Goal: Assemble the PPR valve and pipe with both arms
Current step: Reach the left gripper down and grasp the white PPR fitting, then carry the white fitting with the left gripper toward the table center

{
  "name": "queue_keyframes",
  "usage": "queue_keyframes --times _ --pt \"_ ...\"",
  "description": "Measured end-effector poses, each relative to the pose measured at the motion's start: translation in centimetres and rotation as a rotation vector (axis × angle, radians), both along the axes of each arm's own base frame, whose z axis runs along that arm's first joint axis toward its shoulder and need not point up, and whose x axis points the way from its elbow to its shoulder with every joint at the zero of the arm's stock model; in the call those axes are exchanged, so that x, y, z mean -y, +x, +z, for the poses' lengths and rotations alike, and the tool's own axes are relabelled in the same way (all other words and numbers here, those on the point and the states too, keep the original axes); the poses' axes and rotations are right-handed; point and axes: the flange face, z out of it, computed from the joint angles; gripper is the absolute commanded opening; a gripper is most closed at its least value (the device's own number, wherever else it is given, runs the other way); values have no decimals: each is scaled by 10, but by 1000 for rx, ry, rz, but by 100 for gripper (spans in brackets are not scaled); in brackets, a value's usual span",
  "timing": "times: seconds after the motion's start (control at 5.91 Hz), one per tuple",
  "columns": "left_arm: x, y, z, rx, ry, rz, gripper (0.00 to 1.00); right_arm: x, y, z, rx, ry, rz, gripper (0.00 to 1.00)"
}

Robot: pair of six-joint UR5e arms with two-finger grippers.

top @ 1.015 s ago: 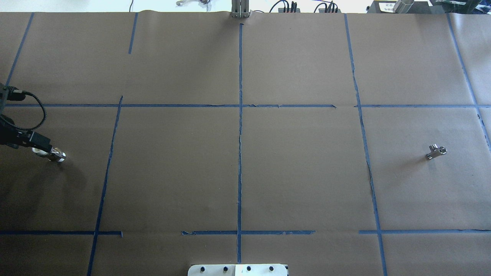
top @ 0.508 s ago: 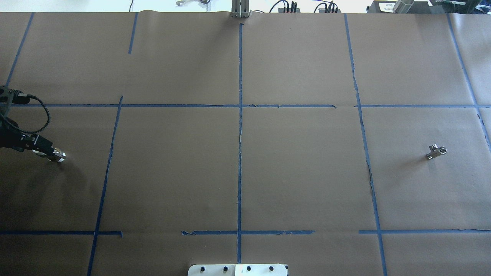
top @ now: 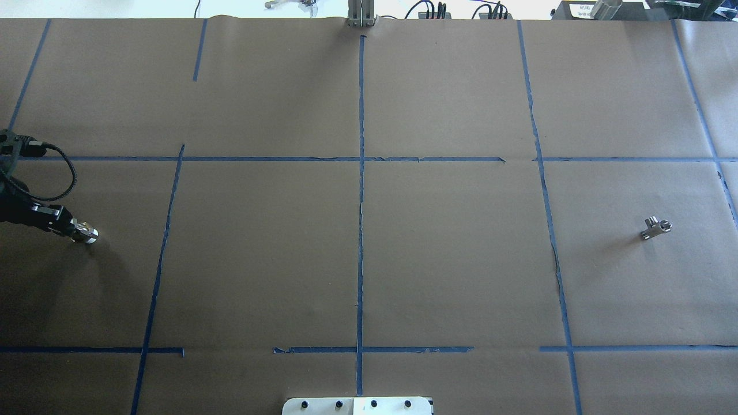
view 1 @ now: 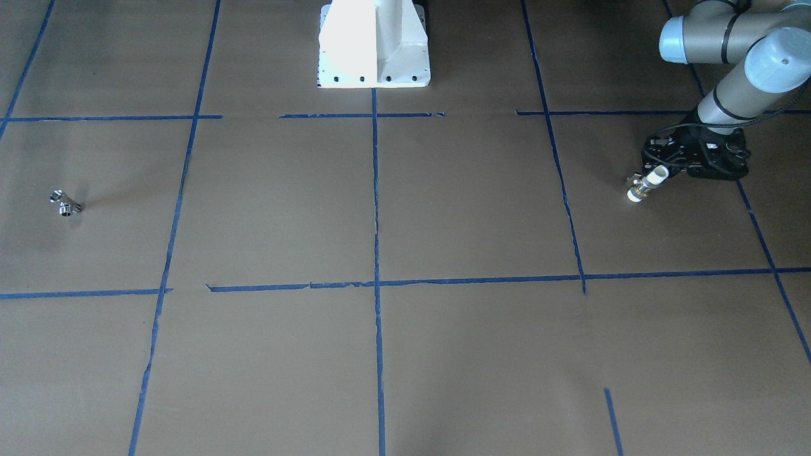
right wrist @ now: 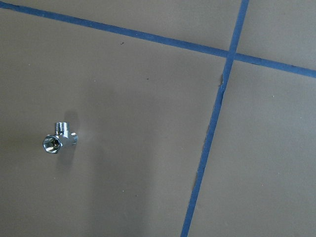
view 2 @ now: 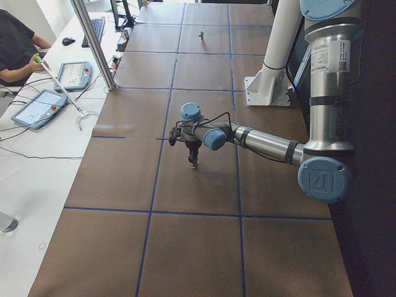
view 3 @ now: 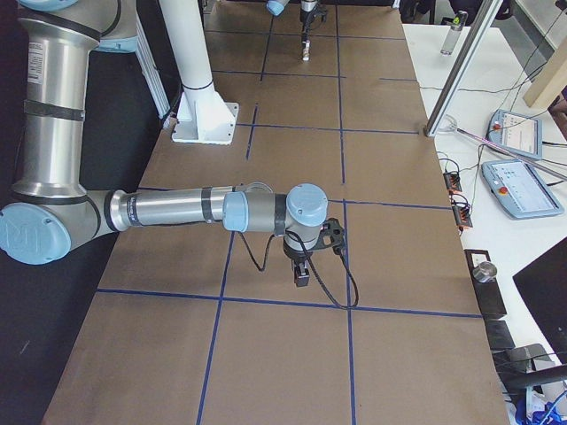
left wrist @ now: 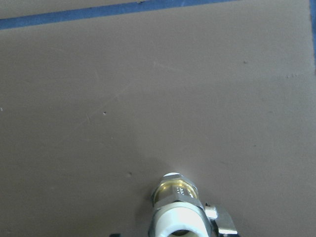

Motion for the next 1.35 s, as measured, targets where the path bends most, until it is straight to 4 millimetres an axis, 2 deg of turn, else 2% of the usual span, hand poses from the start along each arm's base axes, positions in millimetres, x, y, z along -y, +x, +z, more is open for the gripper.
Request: queue_keyframes --times 0.17,0.34,0.51,0.68,0.85,1.02,1.35 --pt "0 1 -1 -3 -4 2 0 0 0 -2 0 3 1 100" --pt "1 4 -13 -36 -8 17 0 0 0 -3 0 6 1 100" --pt "3 9 -34 -82 -10 27 0 1 0 -6 1 11 2 100" --pt "9 15 -66 -126 -9 3 0 1 0 -9 2 16 2 100" --pt "19 25 -108 -177 -19 -45 0 1 0 -9 2 17 2 100" --pt "24 46 -150 -227 -37 -74 0 0 0 -10 3 16 3 100" --pt "15 121 -237 -306 -102 -83 0 1 0 -11 4 18 3 100"
